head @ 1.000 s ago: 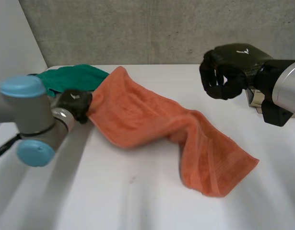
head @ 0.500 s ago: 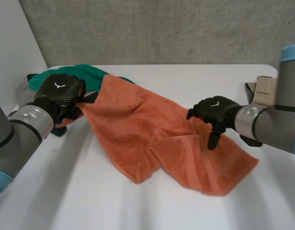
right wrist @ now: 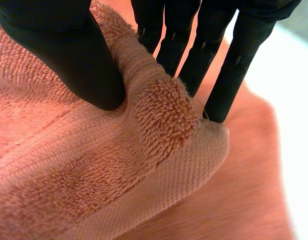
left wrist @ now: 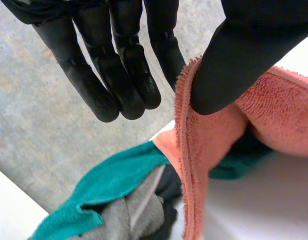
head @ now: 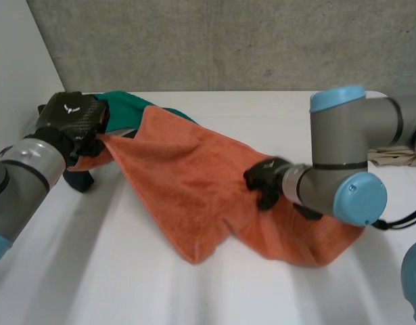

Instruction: Fold the laundry.

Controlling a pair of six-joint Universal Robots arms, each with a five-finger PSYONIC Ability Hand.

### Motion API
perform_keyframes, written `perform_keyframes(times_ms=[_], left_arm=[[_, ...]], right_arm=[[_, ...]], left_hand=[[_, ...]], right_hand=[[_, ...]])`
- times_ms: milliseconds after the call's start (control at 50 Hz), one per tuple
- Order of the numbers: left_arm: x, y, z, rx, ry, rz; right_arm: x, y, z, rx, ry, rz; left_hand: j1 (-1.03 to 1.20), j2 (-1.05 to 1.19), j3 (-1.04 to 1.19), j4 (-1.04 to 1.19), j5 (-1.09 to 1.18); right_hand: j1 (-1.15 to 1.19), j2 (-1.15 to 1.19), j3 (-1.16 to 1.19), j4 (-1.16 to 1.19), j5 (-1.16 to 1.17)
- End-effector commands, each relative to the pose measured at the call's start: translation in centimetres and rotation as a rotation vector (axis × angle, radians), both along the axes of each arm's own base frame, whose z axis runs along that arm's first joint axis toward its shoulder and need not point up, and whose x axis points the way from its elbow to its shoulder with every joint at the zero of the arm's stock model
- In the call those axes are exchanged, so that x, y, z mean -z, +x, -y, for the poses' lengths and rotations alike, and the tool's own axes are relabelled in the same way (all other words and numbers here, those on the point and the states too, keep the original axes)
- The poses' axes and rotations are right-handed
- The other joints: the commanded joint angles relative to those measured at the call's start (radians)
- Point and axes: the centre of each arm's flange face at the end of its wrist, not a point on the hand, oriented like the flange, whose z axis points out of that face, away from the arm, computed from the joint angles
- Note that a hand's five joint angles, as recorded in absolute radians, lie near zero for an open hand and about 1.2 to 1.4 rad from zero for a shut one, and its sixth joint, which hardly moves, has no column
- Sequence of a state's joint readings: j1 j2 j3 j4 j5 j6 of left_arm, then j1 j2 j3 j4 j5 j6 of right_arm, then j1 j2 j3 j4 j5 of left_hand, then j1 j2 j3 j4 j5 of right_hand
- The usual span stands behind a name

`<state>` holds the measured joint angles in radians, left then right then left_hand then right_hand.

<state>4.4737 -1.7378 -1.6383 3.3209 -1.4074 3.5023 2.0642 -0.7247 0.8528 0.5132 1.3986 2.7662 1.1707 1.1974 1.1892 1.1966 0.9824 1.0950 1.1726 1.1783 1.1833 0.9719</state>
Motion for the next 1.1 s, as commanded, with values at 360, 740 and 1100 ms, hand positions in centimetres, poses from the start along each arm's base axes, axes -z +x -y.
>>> perform_keyframes(times_ms=[360,740,1100], left_arm=[[-14.1,-3.7,5.9,-0.102,-0.526,-0.159],[9.4,-2.8,-2.0,0.064,0.048,0.16],[13.0,-0.6,0.4,-0.003,0.13,0.222]], right_arm=[[-24.7,-6.7,6.7,0.227,-1.102,0.4],[-1.6,-11.5,4.7,0.228,-0.312,0.033],[-3.8,-16.0,4.8,0.335,-0.276,0.016]], left_hand=[[0.226,0.199,0.207,0.2,0.239],[0.226,0.199,0.207,0.2,0.239],[-0.287,-0.314,-0.306,-0.313,-0.274]], right_hand=[[0.301,0.224,0.218,0.213,0.25],[0.301,0.224,0.218,0.213,0.25],[0.301,0.224,0.218,0.213,0.25]])
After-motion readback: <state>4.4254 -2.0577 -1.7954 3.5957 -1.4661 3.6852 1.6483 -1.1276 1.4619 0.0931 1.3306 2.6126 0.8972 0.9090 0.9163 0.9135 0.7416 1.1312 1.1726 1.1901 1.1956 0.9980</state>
